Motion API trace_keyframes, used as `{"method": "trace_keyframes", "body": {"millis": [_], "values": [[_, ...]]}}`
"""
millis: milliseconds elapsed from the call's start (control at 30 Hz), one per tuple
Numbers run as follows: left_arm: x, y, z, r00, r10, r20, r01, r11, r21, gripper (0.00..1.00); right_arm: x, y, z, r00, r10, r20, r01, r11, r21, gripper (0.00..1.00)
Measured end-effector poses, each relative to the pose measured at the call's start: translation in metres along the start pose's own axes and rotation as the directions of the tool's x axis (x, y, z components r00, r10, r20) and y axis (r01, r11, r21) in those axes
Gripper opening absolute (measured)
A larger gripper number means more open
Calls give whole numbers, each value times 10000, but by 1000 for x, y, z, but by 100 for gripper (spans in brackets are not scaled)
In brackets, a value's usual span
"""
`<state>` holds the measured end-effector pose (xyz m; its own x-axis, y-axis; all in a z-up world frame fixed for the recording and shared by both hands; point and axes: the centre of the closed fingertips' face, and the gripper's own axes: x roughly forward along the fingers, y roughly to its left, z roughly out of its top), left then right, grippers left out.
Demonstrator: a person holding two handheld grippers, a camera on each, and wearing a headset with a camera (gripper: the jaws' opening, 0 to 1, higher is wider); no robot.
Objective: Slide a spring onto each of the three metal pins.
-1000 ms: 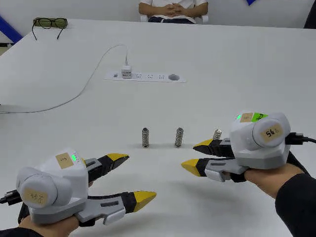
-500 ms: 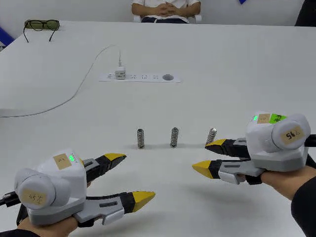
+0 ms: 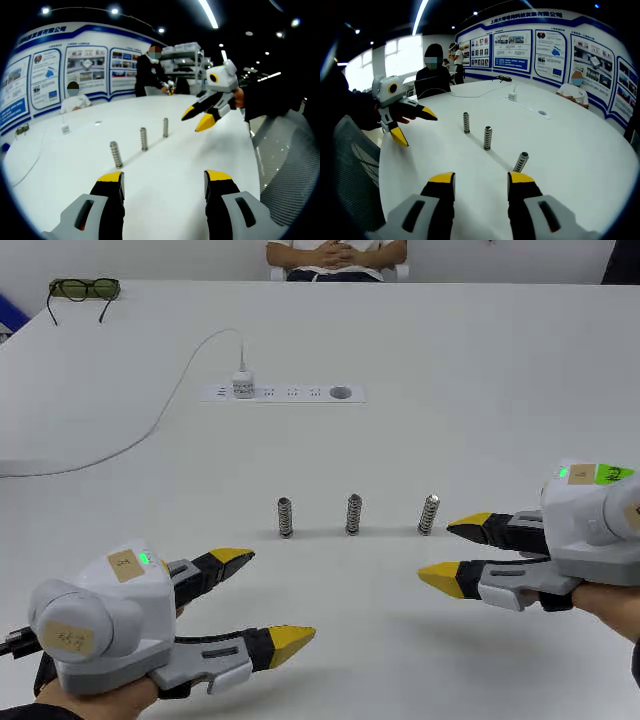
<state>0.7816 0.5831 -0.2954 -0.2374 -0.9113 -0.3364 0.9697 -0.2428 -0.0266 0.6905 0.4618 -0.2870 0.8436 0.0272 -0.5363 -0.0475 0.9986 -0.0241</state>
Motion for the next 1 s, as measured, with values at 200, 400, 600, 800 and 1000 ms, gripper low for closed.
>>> {"method": "trace_keyframes", "body": {"millis": [200,400,600,800,1000], "values": [[-1,2,1,10000,97,10,-97,9999,-72,66,-7,0,-3,9999,133,38,-133,9998,-121,47],[-6,5,3,9995,295,72,-294,9993,-225,66,-15,-4,-4,9996,125,242,-123,9999,-80,51],[-7,5,2,9994,355,42,-354,9991,-219,66,-17,-5,-4,9990,104,443,-104,9999,-5,53],[-7,5,3,9993,383,40,-382,9990,-218,66,-17,-5,-6,9987,136,491,-139,9999,68,55],[-7,4,3,9992,389,37,-388,9990,-224,66,-17,-4,-8,9988,110,480,-112,9999,46,57]]}}
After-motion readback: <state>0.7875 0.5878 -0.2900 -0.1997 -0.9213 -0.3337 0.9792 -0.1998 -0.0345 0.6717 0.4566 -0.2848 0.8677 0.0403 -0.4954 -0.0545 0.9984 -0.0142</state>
